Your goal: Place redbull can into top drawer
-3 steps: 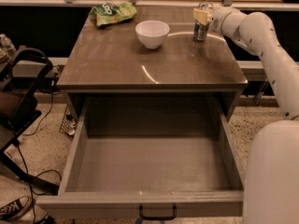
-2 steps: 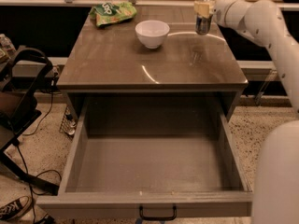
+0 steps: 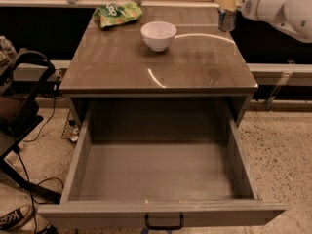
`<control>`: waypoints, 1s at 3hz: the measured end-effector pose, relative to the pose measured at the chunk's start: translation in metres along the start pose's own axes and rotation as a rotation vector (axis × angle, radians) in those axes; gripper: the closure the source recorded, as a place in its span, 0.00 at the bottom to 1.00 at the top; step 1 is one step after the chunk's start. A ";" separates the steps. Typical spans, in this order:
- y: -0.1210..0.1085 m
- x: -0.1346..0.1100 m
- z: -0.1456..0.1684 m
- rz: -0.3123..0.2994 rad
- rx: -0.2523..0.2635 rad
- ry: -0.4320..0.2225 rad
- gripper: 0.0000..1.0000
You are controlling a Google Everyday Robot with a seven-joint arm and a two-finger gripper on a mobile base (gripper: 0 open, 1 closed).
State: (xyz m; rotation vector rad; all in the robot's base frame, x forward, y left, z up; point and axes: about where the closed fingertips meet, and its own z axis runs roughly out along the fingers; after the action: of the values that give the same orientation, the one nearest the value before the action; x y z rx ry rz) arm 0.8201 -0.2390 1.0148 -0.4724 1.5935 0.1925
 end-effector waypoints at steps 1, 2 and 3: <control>0.023 -0.043 -0.085 -0.024 0.019 -0.037 1.00; 0.067 -0.036 -0.137 -0.040 -0.022 -0.022 1.00; 0.093 -0.010 -0.183 -0.007 -0.095 -0.001 1.00</control>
Offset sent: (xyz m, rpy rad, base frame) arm -0.2653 -0.0486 0.0080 -0.0539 0.0153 -0.0374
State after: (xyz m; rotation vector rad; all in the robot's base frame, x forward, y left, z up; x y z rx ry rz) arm 0.6150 -0.2271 1.0258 -0.5513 1.5864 0.2634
